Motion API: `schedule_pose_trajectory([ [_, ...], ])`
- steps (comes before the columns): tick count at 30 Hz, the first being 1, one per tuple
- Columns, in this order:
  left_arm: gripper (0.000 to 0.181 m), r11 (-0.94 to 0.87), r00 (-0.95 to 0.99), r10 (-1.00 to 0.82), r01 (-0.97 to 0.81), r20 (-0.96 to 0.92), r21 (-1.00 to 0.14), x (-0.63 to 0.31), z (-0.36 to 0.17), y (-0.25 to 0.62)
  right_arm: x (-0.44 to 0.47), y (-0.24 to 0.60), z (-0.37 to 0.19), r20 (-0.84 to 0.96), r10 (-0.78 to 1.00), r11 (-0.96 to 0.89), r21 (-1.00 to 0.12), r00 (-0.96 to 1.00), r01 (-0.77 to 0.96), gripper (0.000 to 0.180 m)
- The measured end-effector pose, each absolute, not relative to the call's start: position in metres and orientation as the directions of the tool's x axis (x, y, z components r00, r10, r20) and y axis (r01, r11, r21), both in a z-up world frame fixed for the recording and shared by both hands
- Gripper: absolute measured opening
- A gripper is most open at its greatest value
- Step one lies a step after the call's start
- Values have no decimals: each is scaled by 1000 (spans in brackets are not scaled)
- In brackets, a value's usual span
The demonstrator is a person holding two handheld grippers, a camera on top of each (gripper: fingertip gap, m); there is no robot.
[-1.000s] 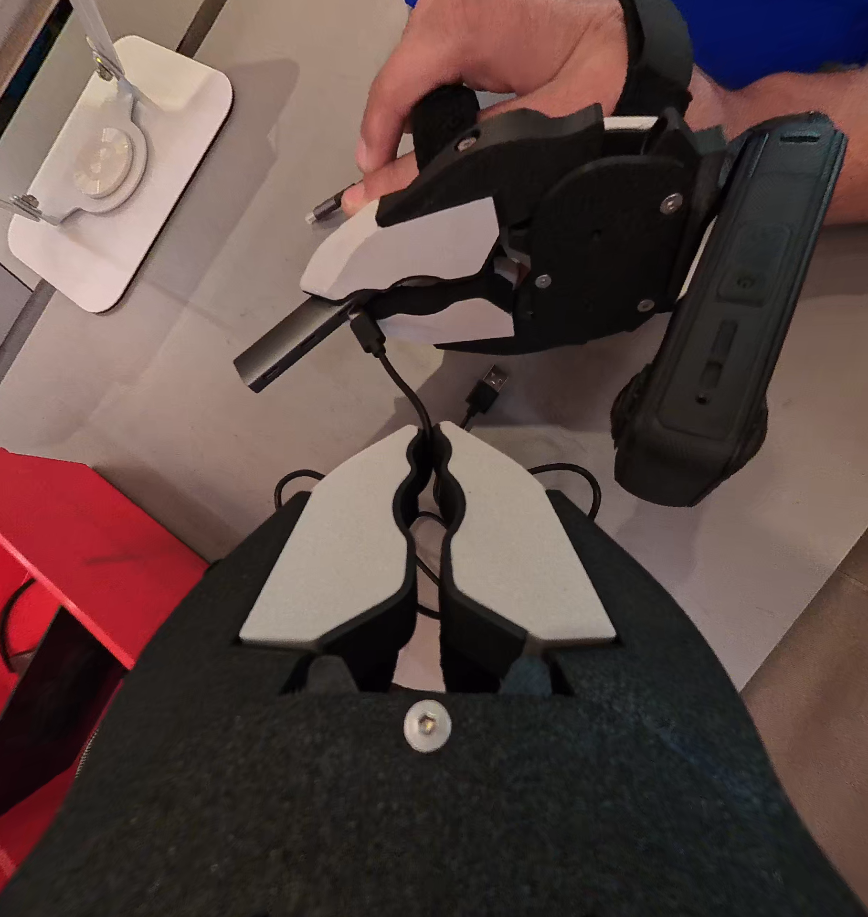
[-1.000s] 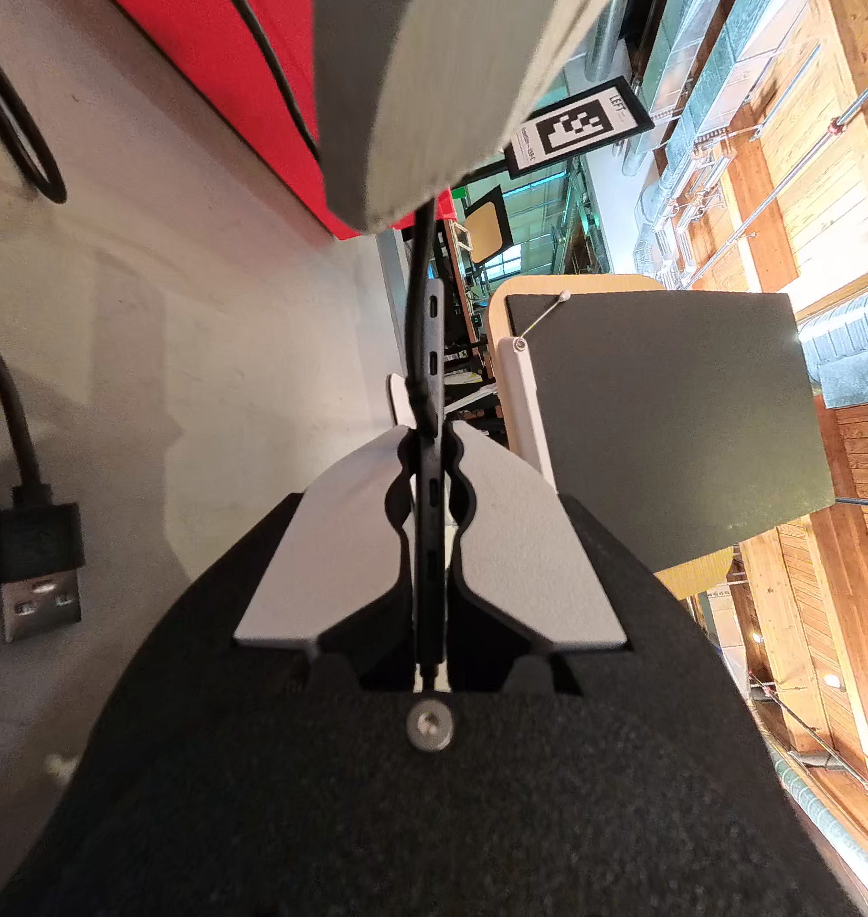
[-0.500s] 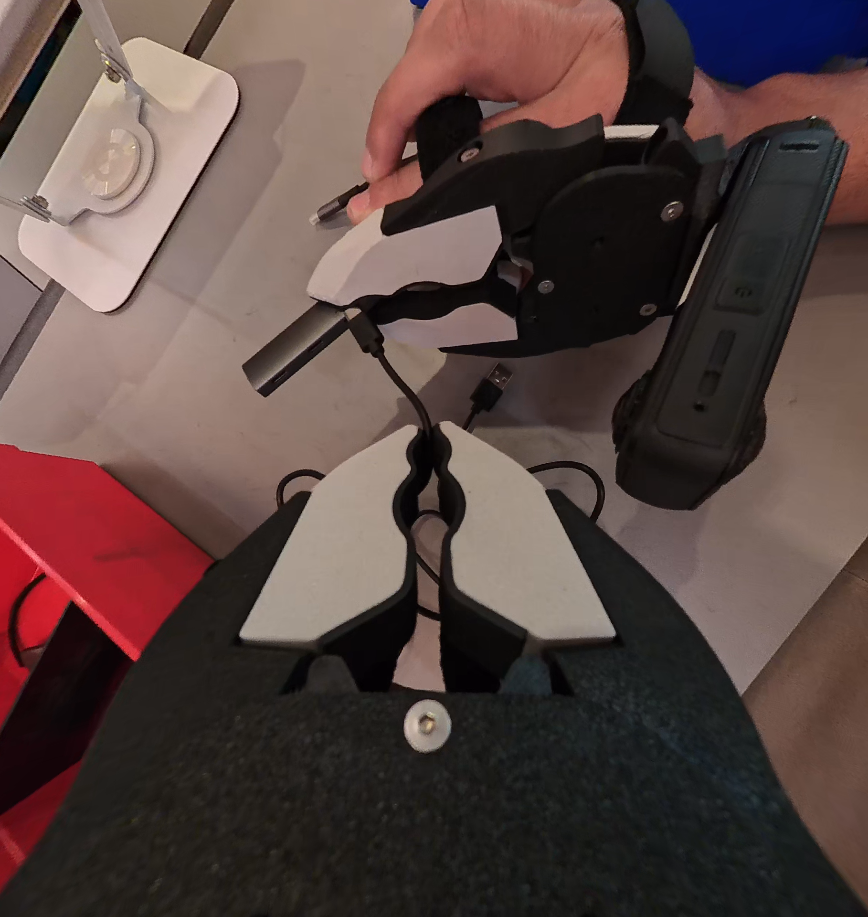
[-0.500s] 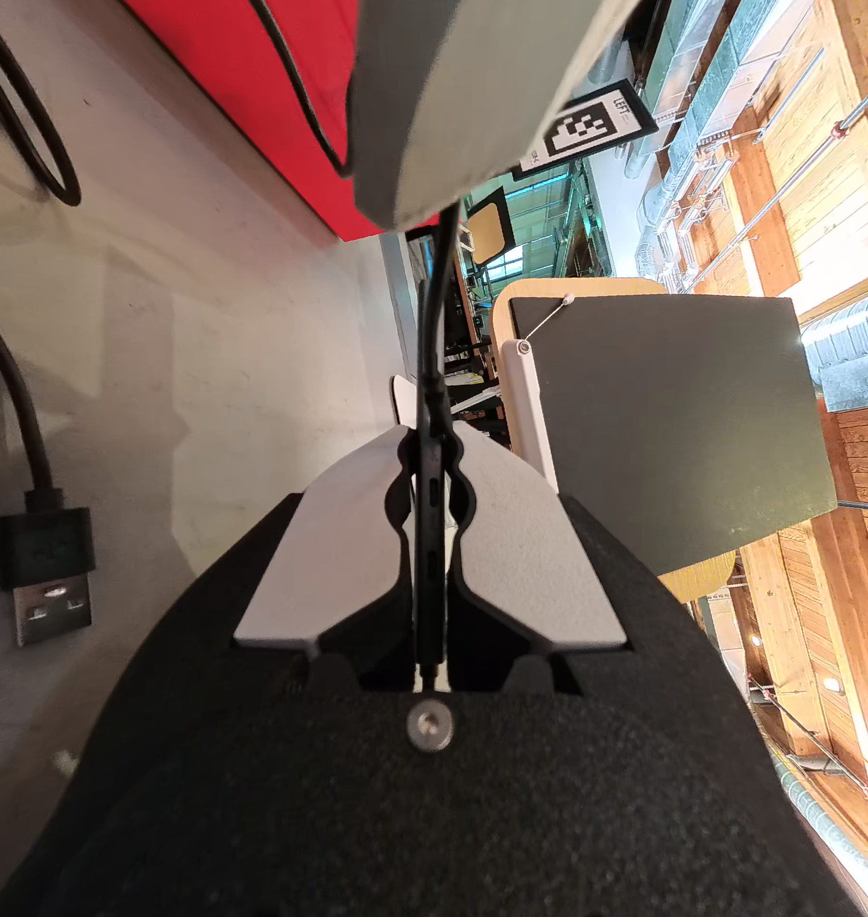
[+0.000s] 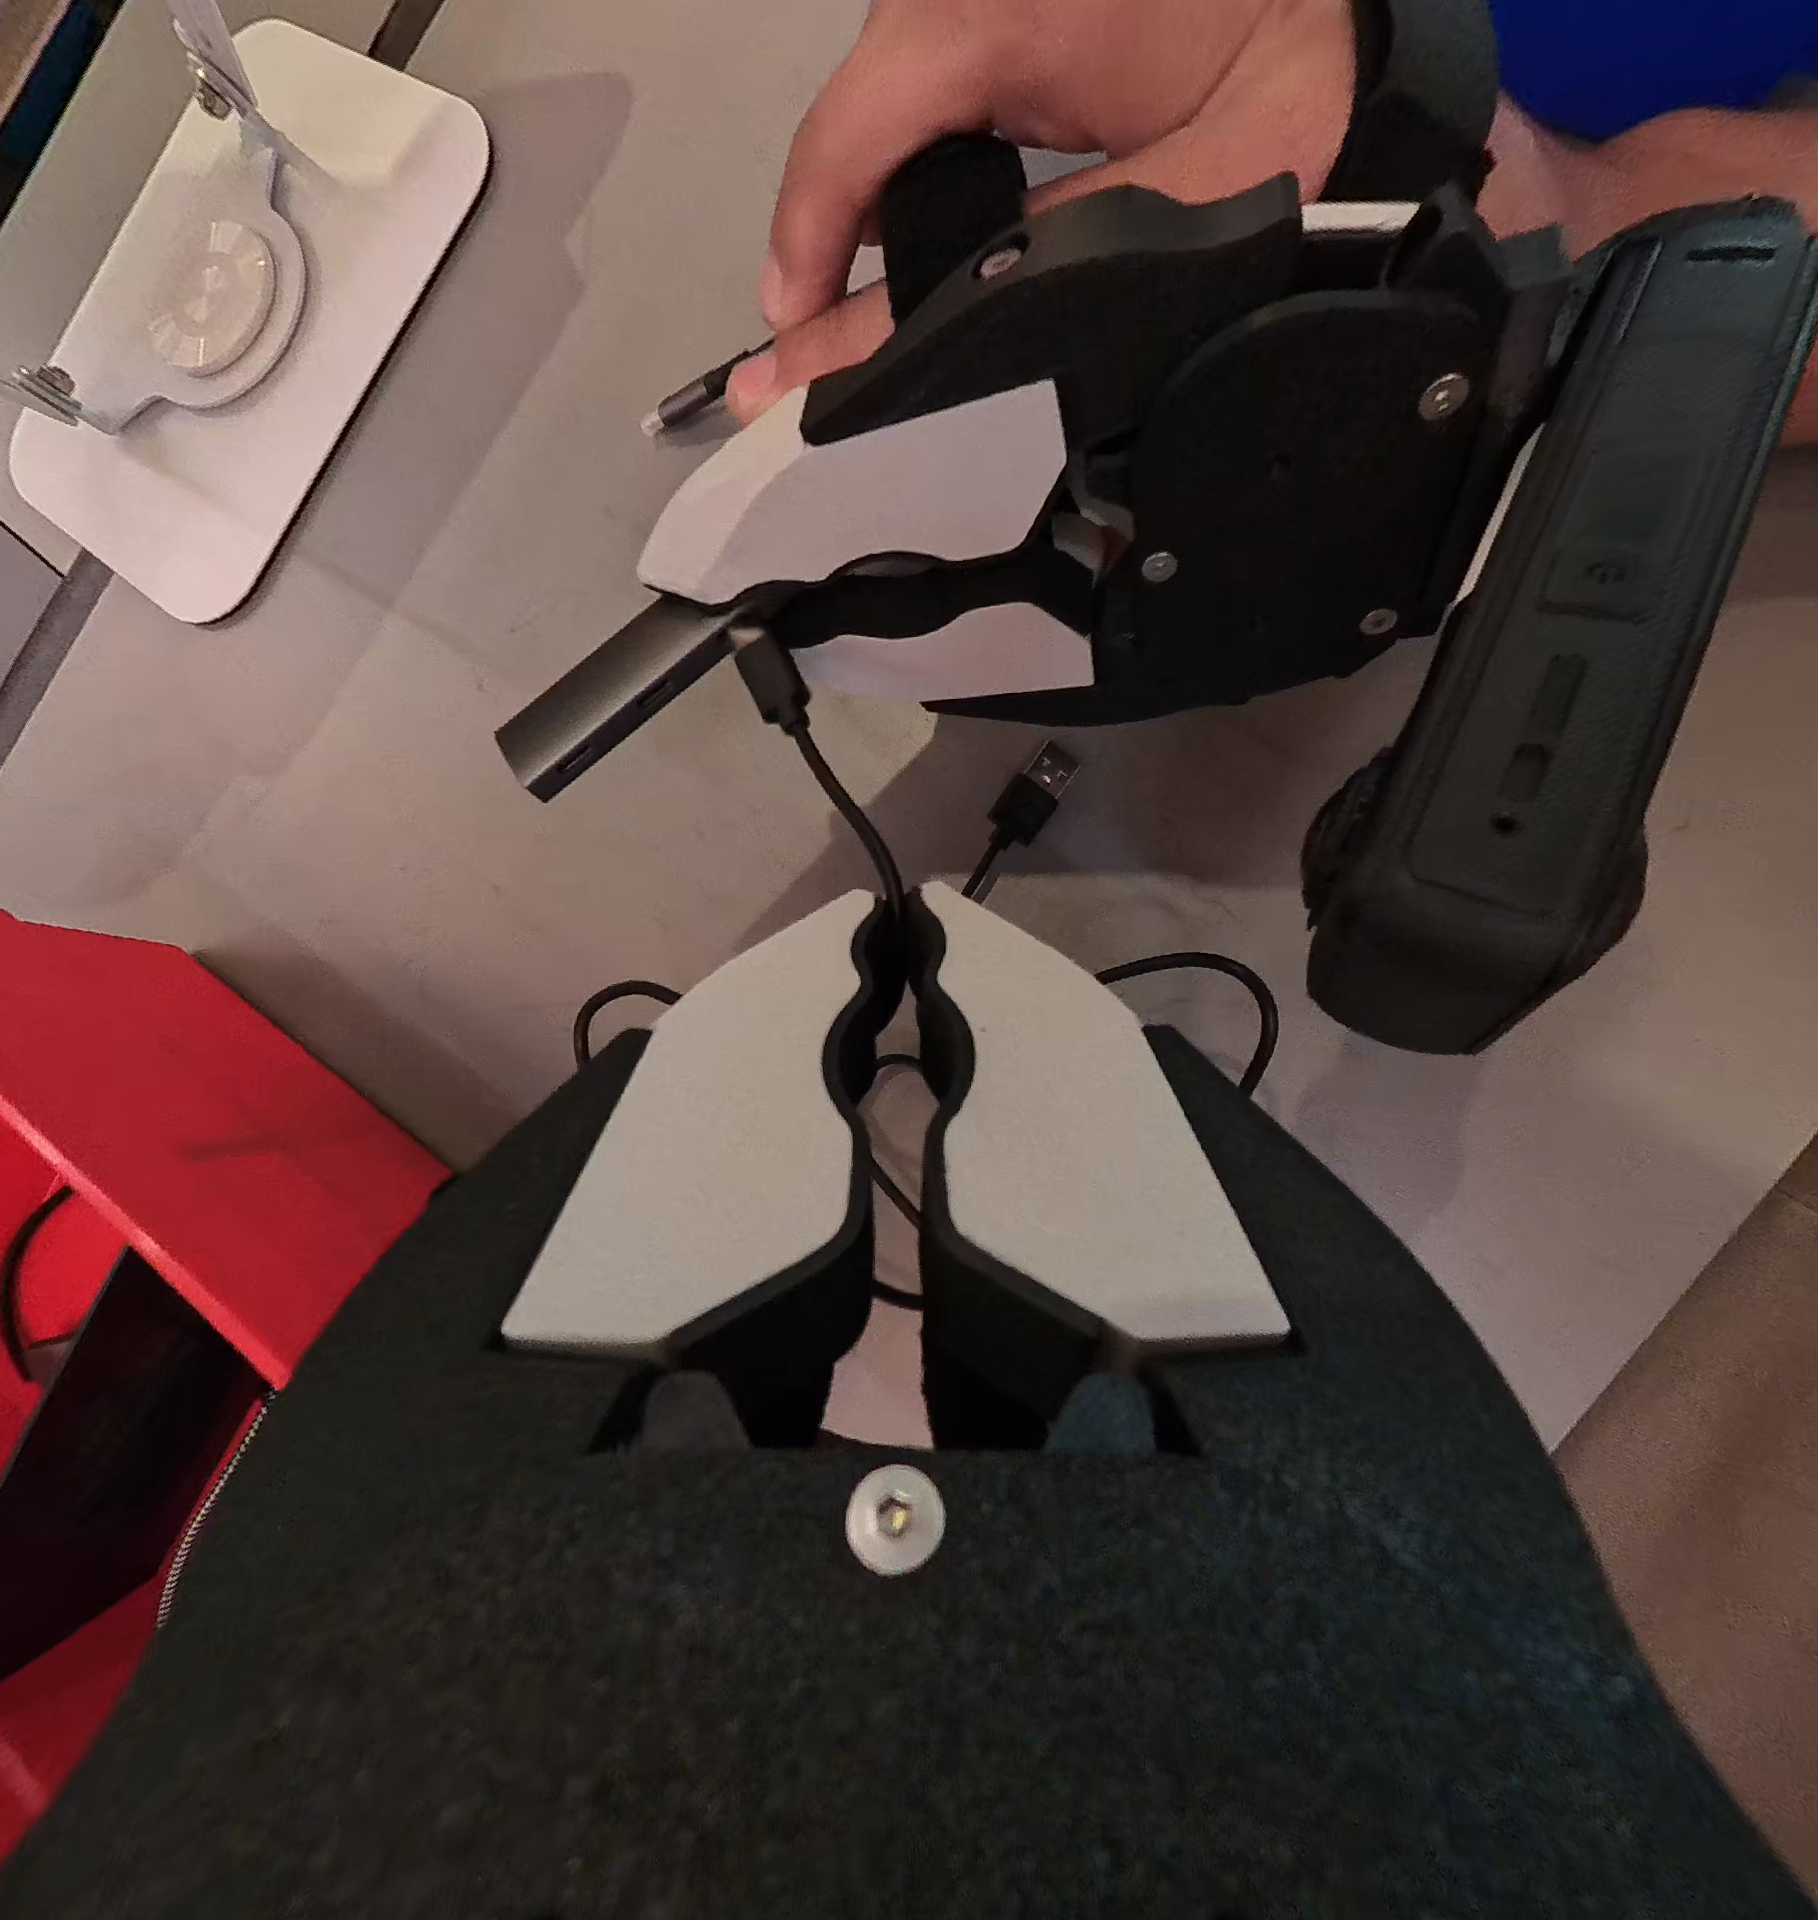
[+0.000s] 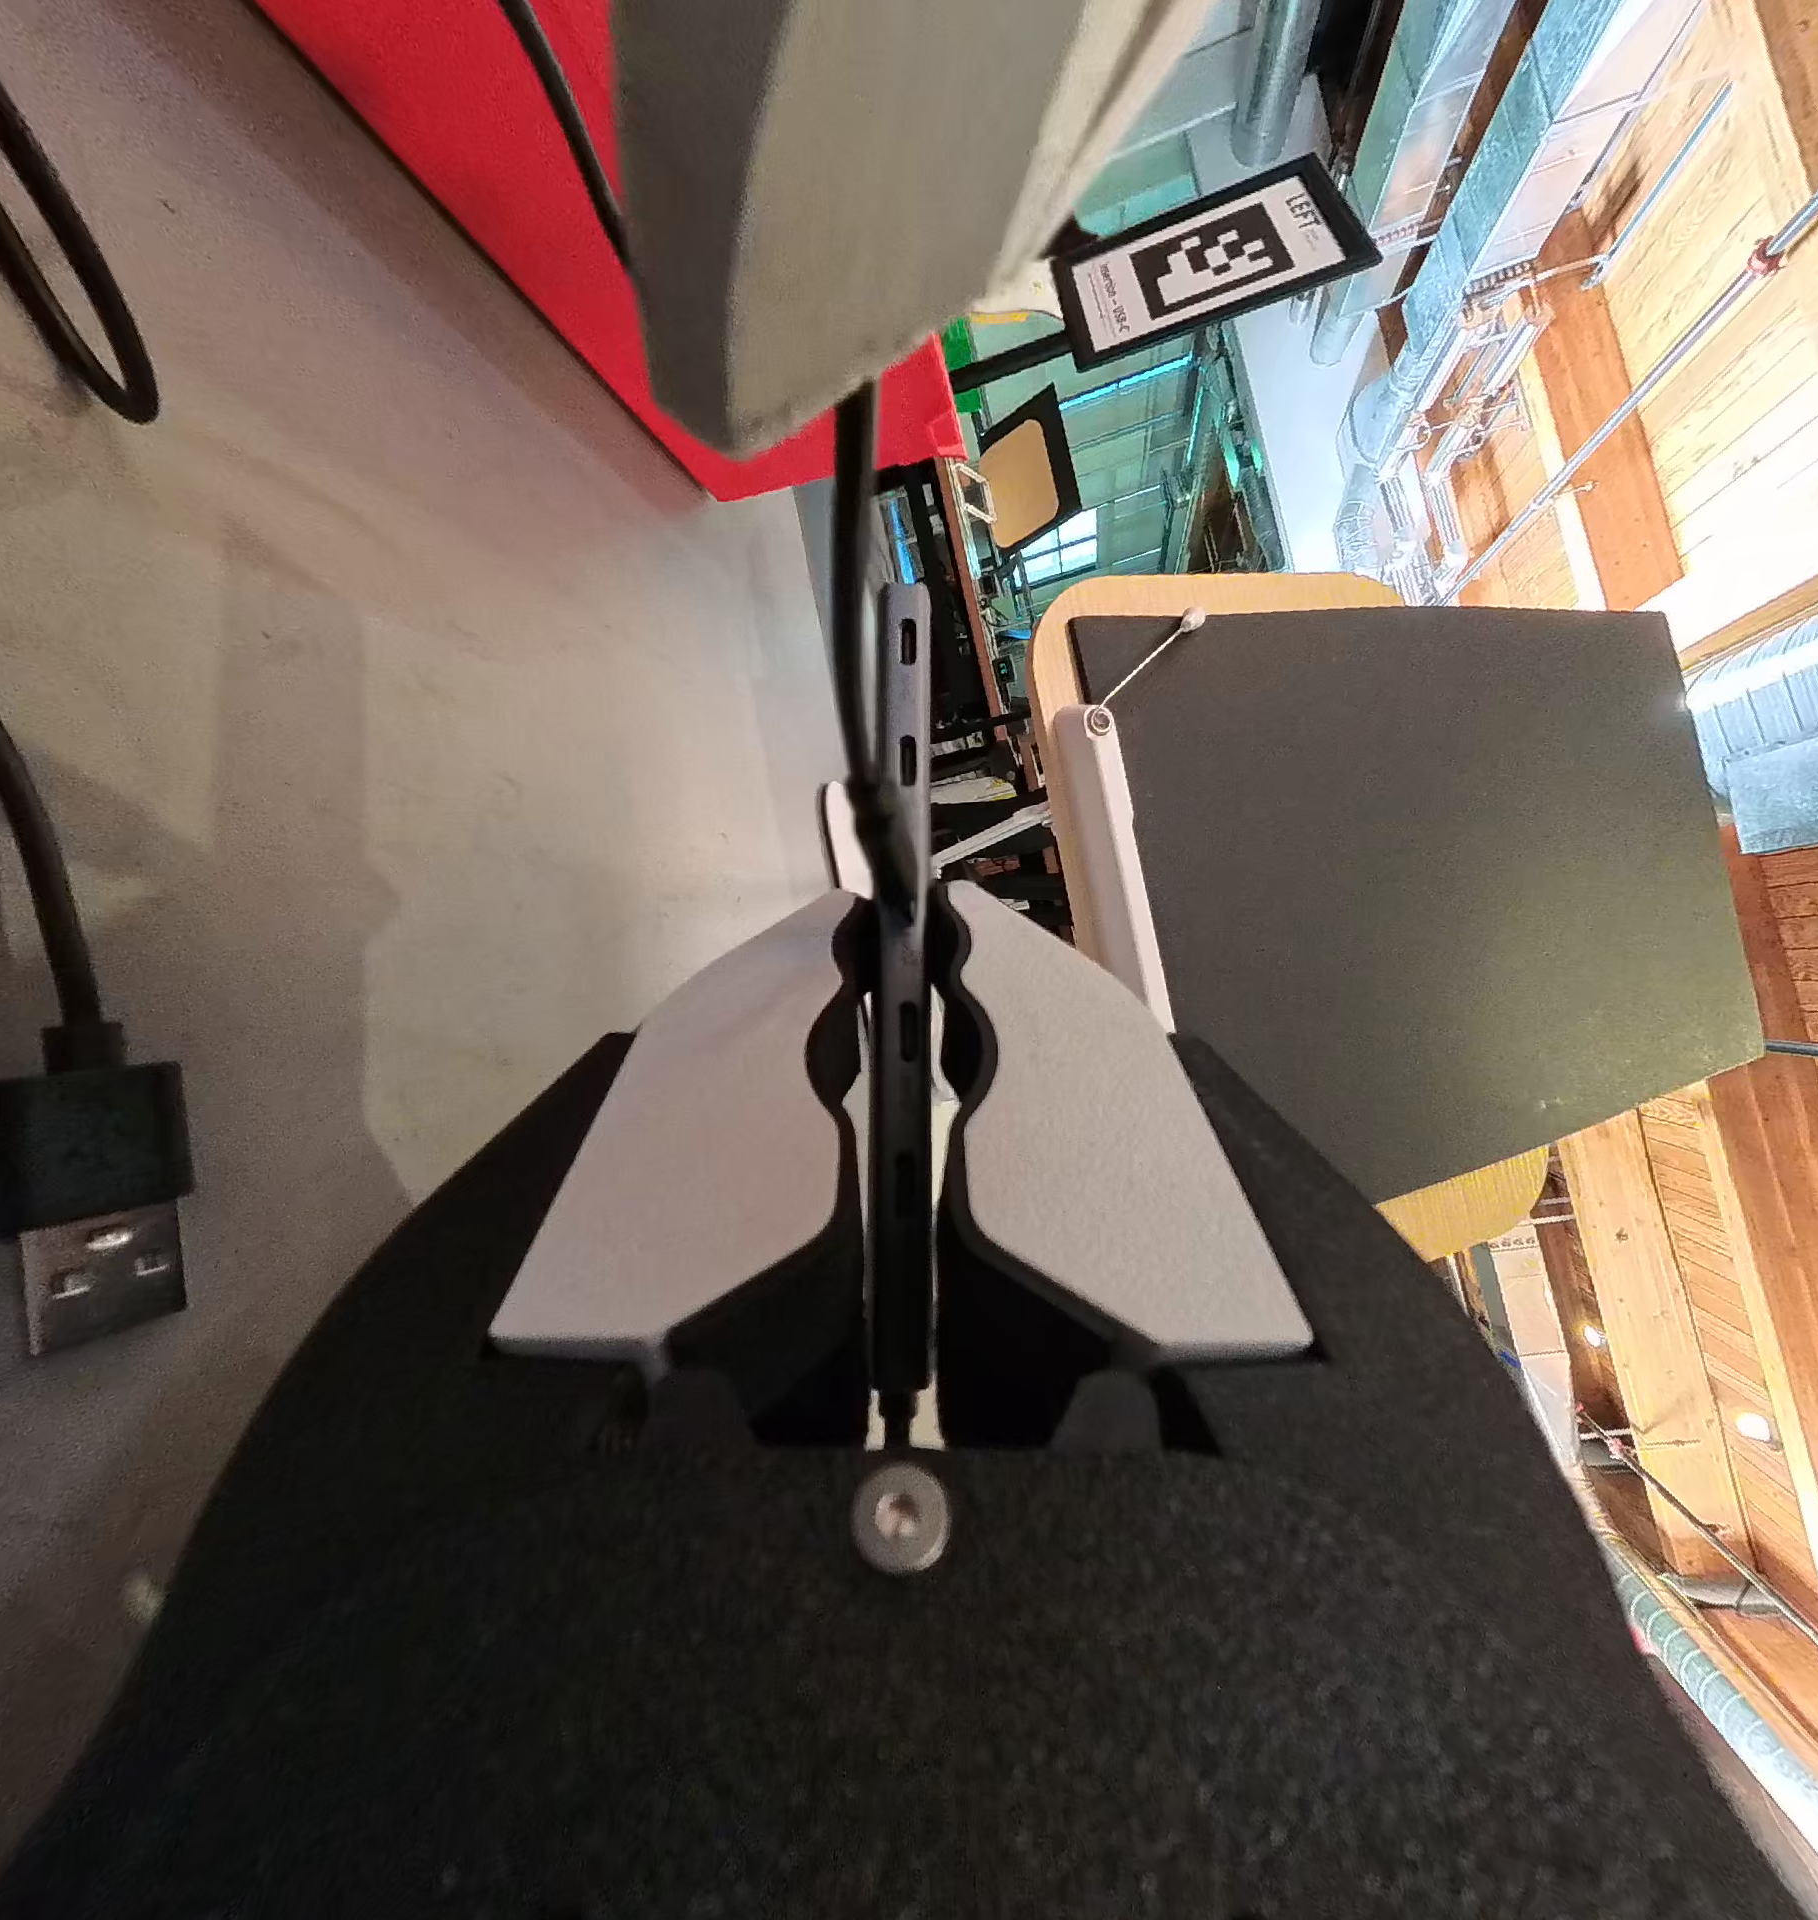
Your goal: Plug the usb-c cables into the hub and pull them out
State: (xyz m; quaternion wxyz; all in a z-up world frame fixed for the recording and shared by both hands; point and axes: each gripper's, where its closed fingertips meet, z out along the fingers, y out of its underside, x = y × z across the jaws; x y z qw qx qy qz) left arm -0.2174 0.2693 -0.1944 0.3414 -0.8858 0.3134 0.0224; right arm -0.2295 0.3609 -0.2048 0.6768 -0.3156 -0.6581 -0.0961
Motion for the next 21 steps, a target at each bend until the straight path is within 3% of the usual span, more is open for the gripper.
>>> schedule_pose_trajectory([
  [21, 2, -586, 821, -537, -529, -195, -613, -213, -197, 270, -231, 359, -207, 957, 273, 786, -282, 101, 549, 9],
])
